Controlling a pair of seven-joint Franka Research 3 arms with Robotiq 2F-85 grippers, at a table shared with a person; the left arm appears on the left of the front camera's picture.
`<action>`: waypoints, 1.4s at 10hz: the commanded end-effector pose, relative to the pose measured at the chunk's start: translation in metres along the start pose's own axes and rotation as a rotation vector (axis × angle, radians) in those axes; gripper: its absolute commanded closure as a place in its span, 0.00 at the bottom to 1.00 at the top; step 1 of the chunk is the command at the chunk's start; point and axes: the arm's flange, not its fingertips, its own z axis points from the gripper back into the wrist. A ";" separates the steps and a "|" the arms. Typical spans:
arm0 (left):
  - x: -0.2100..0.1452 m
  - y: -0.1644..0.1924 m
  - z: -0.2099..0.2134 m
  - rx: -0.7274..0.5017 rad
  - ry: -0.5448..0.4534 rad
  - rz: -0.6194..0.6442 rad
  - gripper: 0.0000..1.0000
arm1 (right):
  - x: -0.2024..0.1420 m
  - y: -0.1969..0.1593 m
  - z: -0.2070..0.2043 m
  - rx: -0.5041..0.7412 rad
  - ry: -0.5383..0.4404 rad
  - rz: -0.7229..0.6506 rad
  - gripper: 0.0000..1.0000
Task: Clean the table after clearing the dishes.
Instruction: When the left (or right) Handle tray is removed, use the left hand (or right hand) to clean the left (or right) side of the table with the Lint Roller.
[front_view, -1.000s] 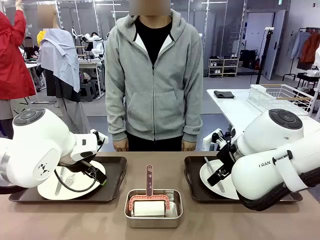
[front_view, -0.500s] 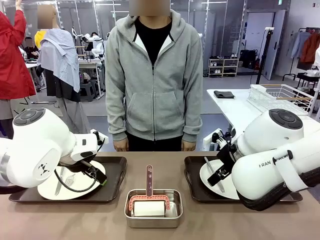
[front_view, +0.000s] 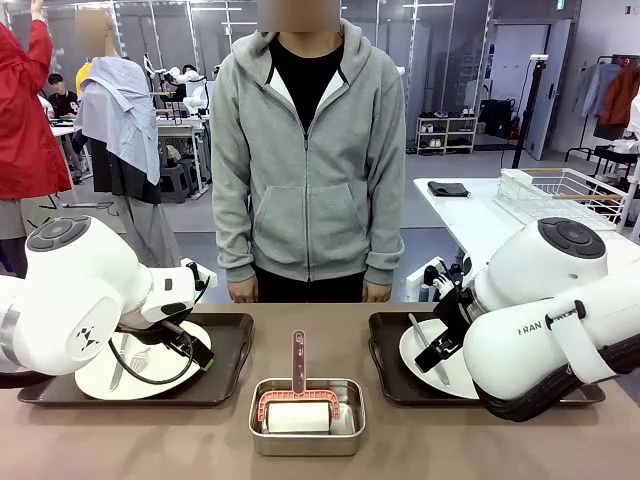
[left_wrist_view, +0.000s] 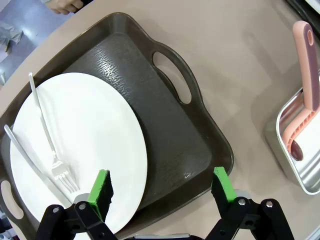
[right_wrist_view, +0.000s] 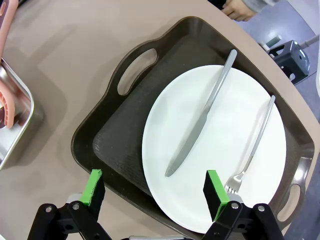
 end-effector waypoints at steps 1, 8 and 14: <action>0.000 0.000 0.000 0.000 0.000 0.000 0.00 | 0.000 0.000 0.000 0.000 0.000 0.000 0.00; 0.054 0.107 0.072 -0.477 0.015 0.182 0.00 | 0.067 -0.114 0.067 0.484 0.042 -0.318 0.00; -0.085 0.237 0.114 -1.002 -0.502 0.705 0.00 | -0.093 -0.232 0.136 0.708 -0.342 -0.898 0.00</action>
